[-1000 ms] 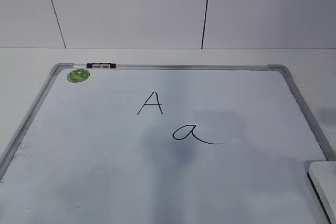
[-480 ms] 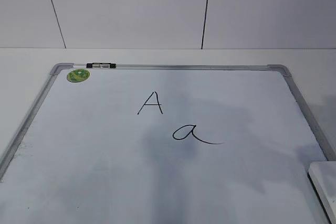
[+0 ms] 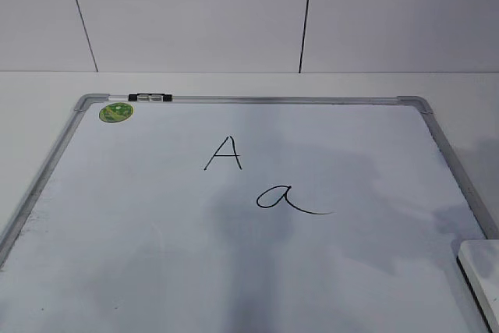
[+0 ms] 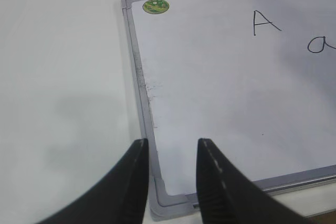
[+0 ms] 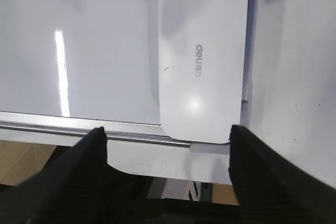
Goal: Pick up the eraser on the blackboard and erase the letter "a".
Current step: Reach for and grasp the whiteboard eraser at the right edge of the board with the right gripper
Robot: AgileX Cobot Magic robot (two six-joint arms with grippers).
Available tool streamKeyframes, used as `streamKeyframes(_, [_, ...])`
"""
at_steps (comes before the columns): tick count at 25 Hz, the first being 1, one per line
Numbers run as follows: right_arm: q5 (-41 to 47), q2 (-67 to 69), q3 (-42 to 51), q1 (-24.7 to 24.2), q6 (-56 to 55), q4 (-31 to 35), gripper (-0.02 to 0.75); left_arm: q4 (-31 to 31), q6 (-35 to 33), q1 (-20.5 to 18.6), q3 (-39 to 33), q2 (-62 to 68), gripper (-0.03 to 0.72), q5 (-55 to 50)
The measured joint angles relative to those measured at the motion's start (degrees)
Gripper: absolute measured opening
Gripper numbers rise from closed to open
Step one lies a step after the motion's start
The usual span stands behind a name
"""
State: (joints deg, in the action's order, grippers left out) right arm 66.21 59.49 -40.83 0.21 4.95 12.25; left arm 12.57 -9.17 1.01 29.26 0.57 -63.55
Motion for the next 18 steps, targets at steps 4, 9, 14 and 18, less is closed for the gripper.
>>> streamKeyframes(4, [-0.70, 0.98, 0.00, 0.00, 0.27, -1.28, 0.573, 0.00, 0.00, 0.00, 0.00, 0.00, 0.235, 0.00])
streamKeyframes(9, [-1.25, 1.25, 0.00, 0.84, 0.36, -2.31, 0.608, 0.00, 0.00, 0.00, 0.00, 0.00, 0.235, 0.00])
streamKeyframes(14, [-1.28, 1.25, 0.00, 2.93, 0.23, -2.35, 0.638, 0.00, 0.00, 0.00, 0.00, 0.00, 0.235, 0.00])
streamKeyframes(18, [-1.18, 1.25, 0.00, 3.05, -1.45, -3.74, 0.640, 0.00, 0.00, 0.00, 0.00, 0.00, 0.235, 0.00])
